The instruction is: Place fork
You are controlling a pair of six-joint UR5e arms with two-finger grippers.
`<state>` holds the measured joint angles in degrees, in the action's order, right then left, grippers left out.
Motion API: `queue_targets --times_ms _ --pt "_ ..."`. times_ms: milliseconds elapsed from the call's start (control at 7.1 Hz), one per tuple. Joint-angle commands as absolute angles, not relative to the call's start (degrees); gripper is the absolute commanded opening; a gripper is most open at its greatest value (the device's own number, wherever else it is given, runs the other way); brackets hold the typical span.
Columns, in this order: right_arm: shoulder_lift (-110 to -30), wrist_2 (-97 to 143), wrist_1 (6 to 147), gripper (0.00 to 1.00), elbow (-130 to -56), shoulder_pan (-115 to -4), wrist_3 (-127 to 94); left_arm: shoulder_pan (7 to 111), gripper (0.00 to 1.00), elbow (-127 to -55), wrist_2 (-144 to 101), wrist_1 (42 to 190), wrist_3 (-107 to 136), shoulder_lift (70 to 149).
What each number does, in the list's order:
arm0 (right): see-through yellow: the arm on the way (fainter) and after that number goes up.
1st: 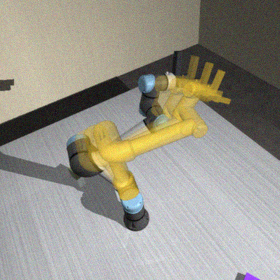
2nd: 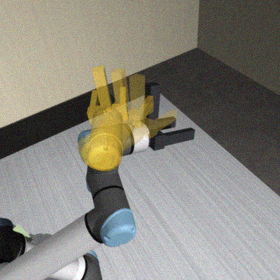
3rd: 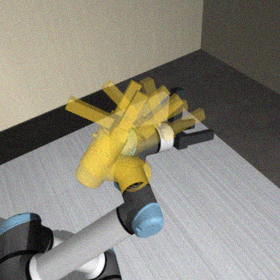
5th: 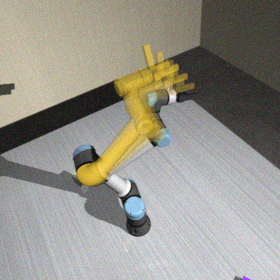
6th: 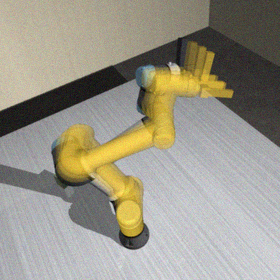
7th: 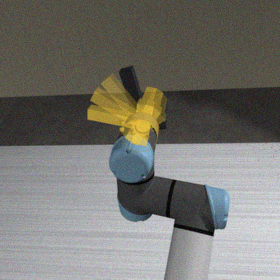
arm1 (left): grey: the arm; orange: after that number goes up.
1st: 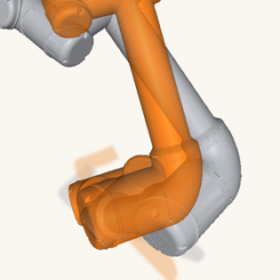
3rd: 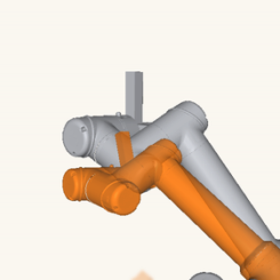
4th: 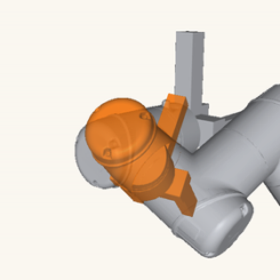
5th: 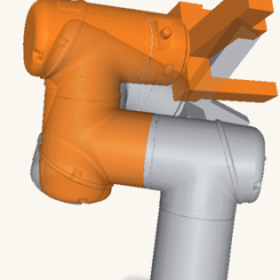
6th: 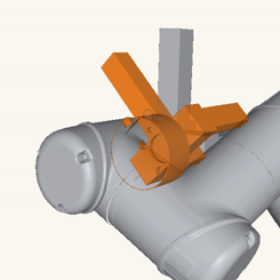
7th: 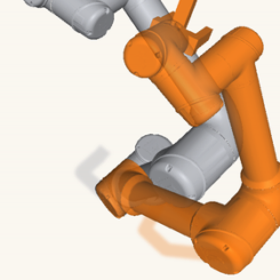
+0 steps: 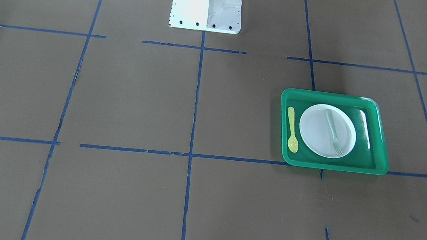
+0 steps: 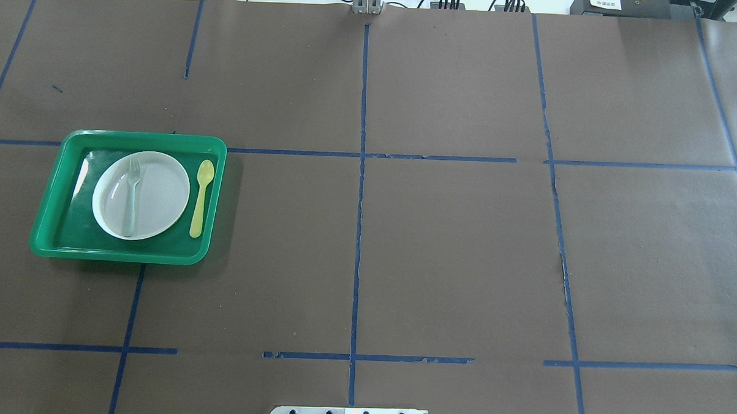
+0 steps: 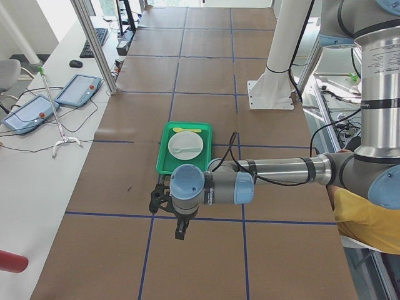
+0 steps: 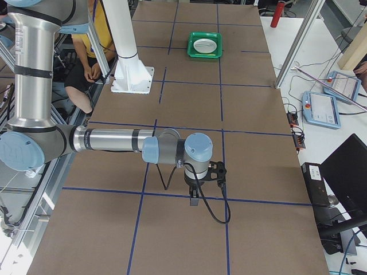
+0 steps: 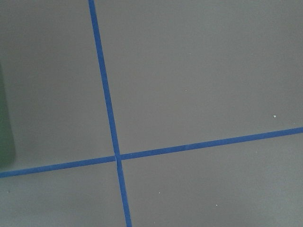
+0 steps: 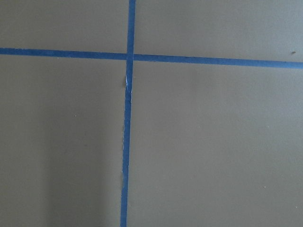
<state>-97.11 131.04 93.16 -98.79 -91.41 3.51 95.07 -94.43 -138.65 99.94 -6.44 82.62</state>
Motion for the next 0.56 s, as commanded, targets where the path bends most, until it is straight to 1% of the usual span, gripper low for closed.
queue_targets --times_ms 0,282,423 --pt "-97.12 131.04 93.16 1.0 -98.79 -91.41 3.52 82.6 1.0 -95.89 -139.05 115.5 17.98 82.79" --pt "-97.12 131.04 93.16 1.0 -98.79 -91.41 3.51 73.34 1.0 -97.03 -138.08 117.95 35.51 86.64" --pt "-97.12 131.04 93.16 1.0 -98.79 -91.41 3.52 67.91 1.0 -96.94 -136.25 117.78 43.95 90.84"
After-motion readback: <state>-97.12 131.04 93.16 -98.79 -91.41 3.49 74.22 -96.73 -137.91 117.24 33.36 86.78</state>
